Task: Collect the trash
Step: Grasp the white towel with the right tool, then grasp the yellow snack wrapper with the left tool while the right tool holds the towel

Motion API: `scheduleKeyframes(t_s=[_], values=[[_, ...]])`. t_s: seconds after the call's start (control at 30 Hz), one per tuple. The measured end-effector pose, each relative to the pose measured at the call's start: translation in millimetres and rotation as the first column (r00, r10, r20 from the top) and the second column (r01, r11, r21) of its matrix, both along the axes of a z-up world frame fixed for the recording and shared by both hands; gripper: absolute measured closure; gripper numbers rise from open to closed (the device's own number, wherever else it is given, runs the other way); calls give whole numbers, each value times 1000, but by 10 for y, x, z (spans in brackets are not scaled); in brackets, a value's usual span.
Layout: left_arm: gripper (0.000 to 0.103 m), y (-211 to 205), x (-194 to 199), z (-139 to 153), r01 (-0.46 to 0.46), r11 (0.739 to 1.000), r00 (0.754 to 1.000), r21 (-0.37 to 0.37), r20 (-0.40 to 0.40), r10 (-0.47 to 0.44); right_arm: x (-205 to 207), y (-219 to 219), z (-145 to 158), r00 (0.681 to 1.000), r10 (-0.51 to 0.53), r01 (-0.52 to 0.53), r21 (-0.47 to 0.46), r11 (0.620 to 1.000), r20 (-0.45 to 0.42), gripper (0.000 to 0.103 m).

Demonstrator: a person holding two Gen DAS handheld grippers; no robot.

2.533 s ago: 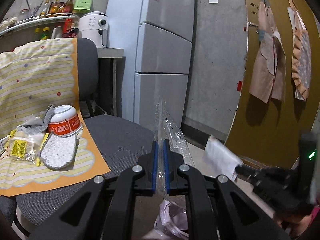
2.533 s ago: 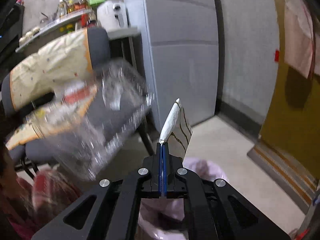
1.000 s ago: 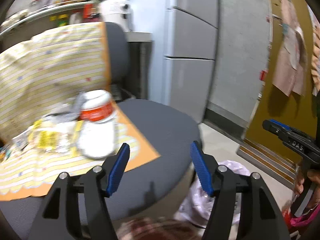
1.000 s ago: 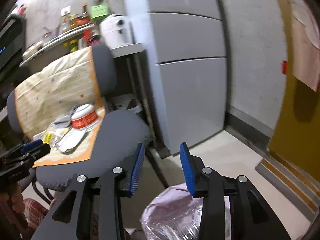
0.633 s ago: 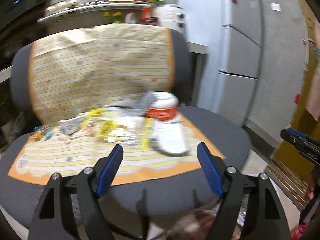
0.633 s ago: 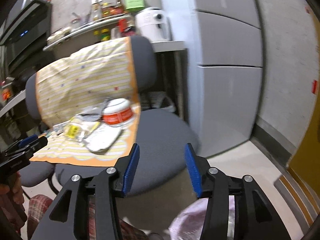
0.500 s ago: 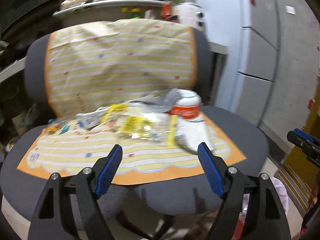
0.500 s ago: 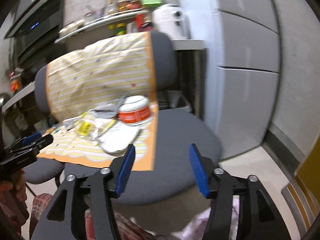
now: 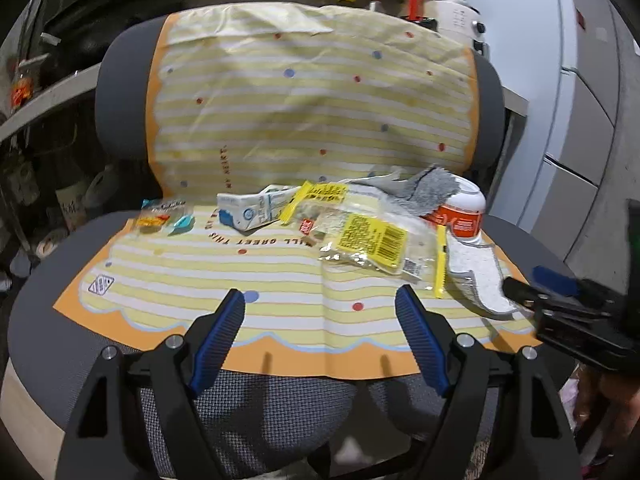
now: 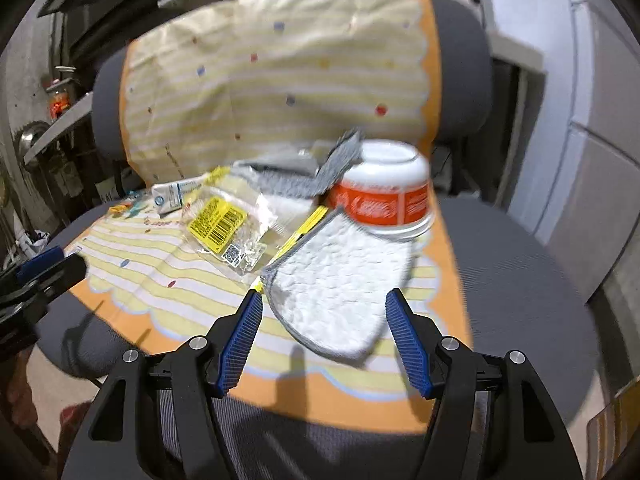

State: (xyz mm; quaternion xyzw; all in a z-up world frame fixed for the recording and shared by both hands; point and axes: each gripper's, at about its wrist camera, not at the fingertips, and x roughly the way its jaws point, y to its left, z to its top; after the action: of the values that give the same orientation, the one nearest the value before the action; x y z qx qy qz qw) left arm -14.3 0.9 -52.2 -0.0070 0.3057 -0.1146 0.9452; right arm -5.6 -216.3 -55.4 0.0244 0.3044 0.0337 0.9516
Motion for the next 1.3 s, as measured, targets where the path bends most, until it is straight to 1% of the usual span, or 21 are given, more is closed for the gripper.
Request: scheduleKeyframes(t_s=[0.13,0.23,0.27,0.33,0.37,0.4,0.47,0.5,0.6,0.63,0.67,0.7,0.77,0.8,0.87,0.9,0.97,1.03,1.17,1.27,1.3], values=[[27,39,13,-41,-4,1000,1000,8,-5,4,295,29,-101,998,-37,38,22,999,-51,38],[27,43,11,-60,1,1000,1000,6,-10,-1,463,-12,-247,989,-59,65,35,997,-133,40],[27,40,6,-63,2,1000,1000,7,-9,-2,486,-24,-320,984,-65,72,31,997,-168,45],[27,23,12,-71,10,1000,1000,10,-8,-10,442,-14,-365,985,-58,58,-6,998,-160,51],[27,6,16,-78,15,1000,1000,12,-10,-15,424,-10,-372,986,-50,48,-14,999,-157,61],[27,-9,19,-83,18,1000,1000,12,-12,-18,399,-25,-370,986,-42,40,-11,999,-159,75],[27,-46,25,-96,25,1000,999,6,-20,-25,339,-67,-378,986,-43,41,-20,999,-158,90],[27,-62,24,-98,30,1000,999,2,-24,-29,320,-87,-381,987,-40,37,-20,999,-155,93],[27,-122,5,-118,42,999,999,6,-34,-42,148,-150,-372,988,-47,44,-24,999,-144,95],[27,-145,-3,-121,48,999,998,8,-36,-48,87,-176,-371,989,-36,35,-8,999,-147,95],[27,-168,-14,-121,55,998,998,9,-38,-55,16,-189,-360,987,0,3,17,1000,-159,95],[27,-190,-20,-121,57,998,998,11,-38,-57,-39,-159,-348,986,26,-24,17,1000,-167,95],[27,-216,-22,-117,61,998,997,9,-39,-60,-194,-29,-311,976,113,-114,6,994,-187,95],[27,-221,-23,-115,59,998,997,7,-41,-59,-266,34,-297,972,139,-144,-10,990,-188,95],[27,-234,-28,-91,55,998,998,6,-38,-54,-380,100,-207,977,146,-156,-58,986,-158,95],[27,-237,-33,-78,53,999,998,7,-34,-53,-367,95,-142,983,128,-138,-67,988,-135,95],[27,-237,-40,-56,49,999,998,9,-27,-49,-251,4,-2,995,58,-67,-105,992,-86,95],[27,-217,-31,-49,40,999,999,8,-26,-40,10,-131,69,997,12,-21,-121,992,-71,95],[27,-146,-22,-44,16,1000,1000,2,-26,-16,512,-219,-37,992,-38,17,-175,984,-121,95],[27,-86,-4,-48,1,1000,1000,9,-24,0,727,-135,-134,988,-56,25,-213,977,-143,95],[27,-57,3,-47,-4,1000,1000,9,-24,5,738,-104,-158,987,-43,12,-201,979,-154,95]])
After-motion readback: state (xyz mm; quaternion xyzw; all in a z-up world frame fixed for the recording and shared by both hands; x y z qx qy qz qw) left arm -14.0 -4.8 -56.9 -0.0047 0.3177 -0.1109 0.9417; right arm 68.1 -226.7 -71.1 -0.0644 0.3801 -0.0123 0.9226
